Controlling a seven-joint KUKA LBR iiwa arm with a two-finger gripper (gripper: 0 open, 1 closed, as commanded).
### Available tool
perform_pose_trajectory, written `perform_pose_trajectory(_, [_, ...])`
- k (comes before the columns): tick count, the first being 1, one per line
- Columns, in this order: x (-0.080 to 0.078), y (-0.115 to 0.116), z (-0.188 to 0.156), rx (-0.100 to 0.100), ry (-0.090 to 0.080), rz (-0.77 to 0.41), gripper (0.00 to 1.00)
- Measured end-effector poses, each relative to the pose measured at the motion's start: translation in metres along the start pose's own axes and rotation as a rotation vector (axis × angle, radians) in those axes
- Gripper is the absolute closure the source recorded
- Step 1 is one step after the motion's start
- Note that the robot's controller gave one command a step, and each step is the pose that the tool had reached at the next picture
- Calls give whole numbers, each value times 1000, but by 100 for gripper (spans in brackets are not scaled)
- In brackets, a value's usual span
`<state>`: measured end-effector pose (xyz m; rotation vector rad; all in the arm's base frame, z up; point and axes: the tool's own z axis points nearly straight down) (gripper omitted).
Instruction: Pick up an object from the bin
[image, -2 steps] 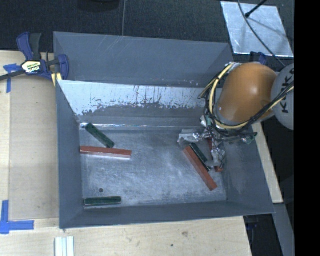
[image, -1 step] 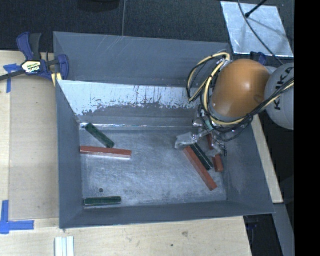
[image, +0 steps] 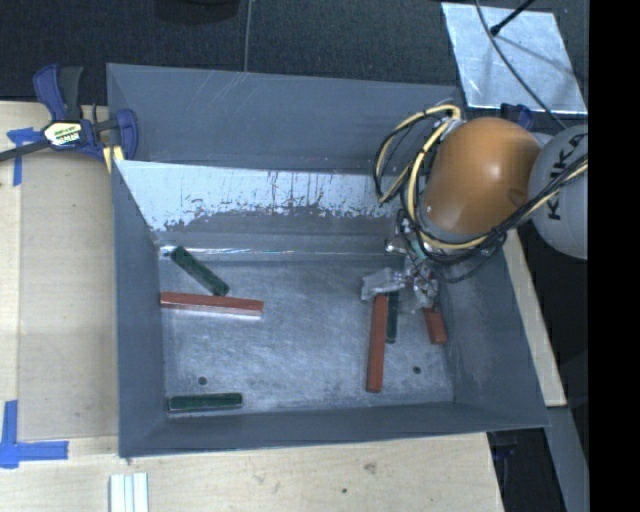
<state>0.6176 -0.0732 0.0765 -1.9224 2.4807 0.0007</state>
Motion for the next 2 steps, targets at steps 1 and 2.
perform_pose_trajectory(1, [17, -13, -73, 9, 1, -4, 100])
perform_pose_trajectory(2, [8, -9, -144, 9, 0, -37, 100])
